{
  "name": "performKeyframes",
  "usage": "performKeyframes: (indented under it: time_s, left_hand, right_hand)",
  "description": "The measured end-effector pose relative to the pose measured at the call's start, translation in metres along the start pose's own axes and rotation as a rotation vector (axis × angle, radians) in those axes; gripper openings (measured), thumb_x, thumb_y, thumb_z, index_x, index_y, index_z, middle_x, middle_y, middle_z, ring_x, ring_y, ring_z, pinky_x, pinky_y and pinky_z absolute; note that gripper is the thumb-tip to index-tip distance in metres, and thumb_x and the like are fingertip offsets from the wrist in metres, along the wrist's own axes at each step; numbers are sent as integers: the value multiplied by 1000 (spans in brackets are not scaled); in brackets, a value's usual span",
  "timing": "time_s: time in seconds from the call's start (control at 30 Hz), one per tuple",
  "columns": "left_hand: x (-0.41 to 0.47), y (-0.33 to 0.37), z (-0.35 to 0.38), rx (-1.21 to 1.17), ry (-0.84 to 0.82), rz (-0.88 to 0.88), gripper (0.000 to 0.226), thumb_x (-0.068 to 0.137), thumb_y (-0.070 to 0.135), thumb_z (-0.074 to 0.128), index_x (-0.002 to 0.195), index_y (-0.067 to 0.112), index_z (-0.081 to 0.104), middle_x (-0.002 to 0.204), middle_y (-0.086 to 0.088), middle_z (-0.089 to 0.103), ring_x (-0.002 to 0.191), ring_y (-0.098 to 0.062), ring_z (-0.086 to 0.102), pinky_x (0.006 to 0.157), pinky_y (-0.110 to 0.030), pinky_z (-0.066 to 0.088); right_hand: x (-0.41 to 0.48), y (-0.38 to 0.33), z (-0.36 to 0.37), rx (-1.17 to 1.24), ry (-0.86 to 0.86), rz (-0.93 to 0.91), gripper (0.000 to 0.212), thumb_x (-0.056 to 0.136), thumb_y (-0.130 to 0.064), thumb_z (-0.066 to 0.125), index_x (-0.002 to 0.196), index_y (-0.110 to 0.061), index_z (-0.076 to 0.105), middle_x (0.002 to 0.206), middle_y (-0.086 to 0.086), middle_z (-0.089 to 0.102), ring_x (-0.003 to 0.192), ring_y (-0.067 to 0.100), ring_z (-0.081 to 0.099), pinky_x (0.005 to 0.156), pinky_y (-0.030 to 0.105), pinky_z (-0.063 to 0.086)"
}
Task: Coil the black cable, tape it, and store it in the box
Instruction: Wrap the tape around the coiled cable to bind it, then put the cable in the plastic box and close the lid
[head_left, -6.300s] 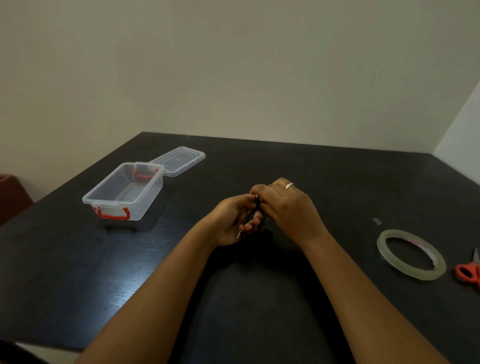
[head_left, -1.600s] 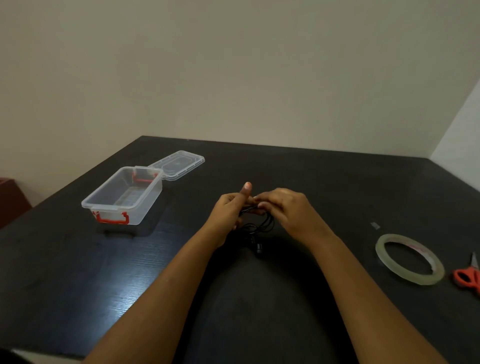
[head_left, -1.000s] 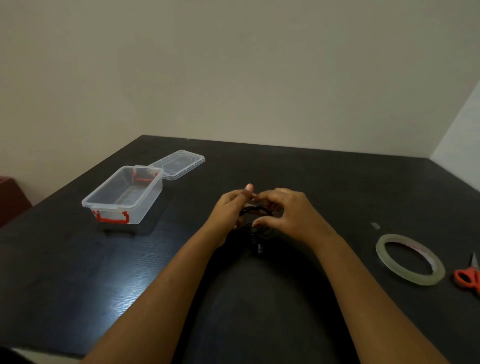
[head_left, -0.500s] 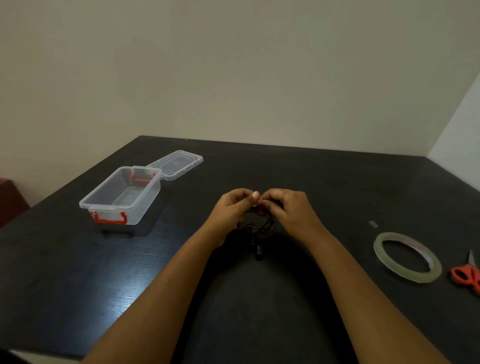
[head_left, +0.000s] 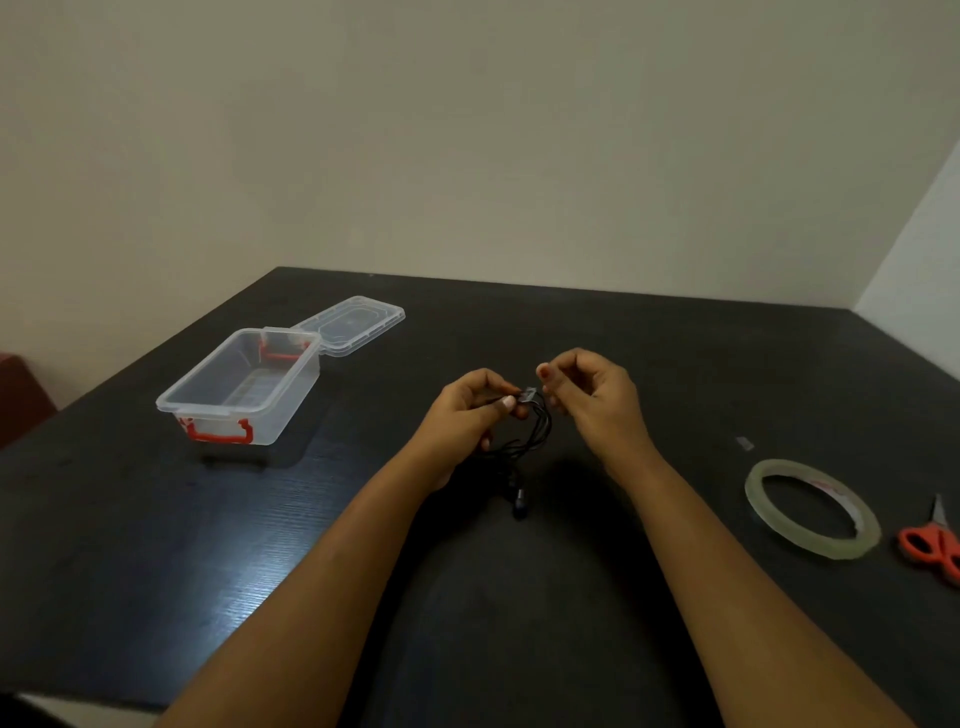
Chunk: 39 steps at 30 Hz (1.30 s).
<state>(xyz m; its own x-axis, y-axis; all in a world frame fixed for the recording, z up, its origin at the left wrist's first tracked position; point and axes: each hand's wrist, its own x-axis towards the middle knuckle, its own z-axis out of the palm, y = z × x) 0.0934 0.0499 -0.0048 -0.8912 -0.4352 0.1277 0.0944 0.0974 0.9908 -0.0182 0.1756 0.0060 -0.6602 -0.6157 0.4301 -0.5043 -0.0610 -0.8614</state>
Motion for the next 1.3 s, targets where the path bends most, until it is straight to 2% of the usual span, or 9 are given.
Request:
performKeyframes:
  time_s: [0.07, 0.23, 0.33, 0.53, 0.7, 0.87, 0.97, 1.17, 1.3]
  left_hand:
    - [0, 0, 0, -2, 13, -8, 10, 94, 9, 51, 90, 15, 57, 81, 2, 68, 49, 0, 48, 47, -17, 36]
    - [0, 0, -1, -56, 58, -5, 14, 95, 10, 50, 85, 17, 57, 65, 10, 63, 48, -4, 42, 42, -16, 35]
    - [0, 0, -1, -88, 59, -21, 14, 96, 11, 50, 86, 16, 58, 74, 4, 62, 47, -5, 42, 40, -15, 34]
    - [0, -3, 0, -89, 64, 14, 11, 94, 10, 54, 98, 11, 64, 85, -1, 66, 59, -4, 54, 51, -17, 42]
    - [-6, -2, 2, -113, 82, 8, 19, 90, 11, 58, 109, 10, 64, 85, 2, 65, 77, -8, 61, 72, -27, 51]
    - [-16, 5, 11, -256, 179, -13, 14, 96, 14, 49, 101, 16, 62, 81, -2, 58, 75, -13, 59, 69, -35, 55]
    - [-19, 10, 16, -276, 320, -14, 15, 99, 15, 44, 102, 16, 58, 82, -6, 57, 76, -14, 60, 71, -43, 58]
    - [-30, 24, -3, -320, 611, 41, 17, 100, 15, 39, 97, 20, 55, 79, -2, 51, 72, -10, 51, 68, -24, 48]
    - [-41, 31, -26, -336, 667, 49, 18, 101, 17, 38, 106, 14, 54, 79, 0, 50, 71, -10, 51, 67, -23, 47]
  right_hand:
    - [-2, -2, 2, -87, -81, -81, 8, 80, -25, 74, 81, -20, 68, 79, -7, 68, 74, 7, 65, 66, 20, 53]
    - [-2, -1, 8, -347, -148, -201, 20, 78, -27, 76, 98, -24, 72, 97, -14, 64, 93, 0, 60, 77, 12, 47]
    - [-2, 1, 9, -349, -126, -189, 23, 81, -21, 73, 104, -24, 70, 101, -13, 64, 96, -2, 59, 79, 10, 48]
    - [-5, -2, 12, -99, -77, 13, 19, 87, -11, 66, 105, -16, 68, 96, -5, 72, 89, 2, 68, 81, 17, 54]
    - [-6, -8, 13, 162, 77, 193, 17, 89, -9, 63, 105, -15, 65, 96, 2, 67, 82, 11, 66, 67, 23, 55]
    - [-8, -28, 18, 529, 161, 429, 27, 87, -8, 64, 114, -8, 64, 101, 4, 68, 82, 12, 66, 77, 32, 57]
    - [-13, -39, 23, 555, 96, 541, 31, 90, -16, 61, 121, -14, 59, 109, 4, 65, 95, 16, 64, 85, 40, 54]
    - [-26, -57, 46, 298, -87, 641, 21, 96, -35, 50, 113, -25, 57, 112, 0, 63, 105, 21, 59, 84, 41, 53]
    - [-23, -83, 75, 367, -248, 709, 22, 99, -38, 43, 116, -26, 48, 110, 8, 63, 92, 24, 64, 63, 30, 57]
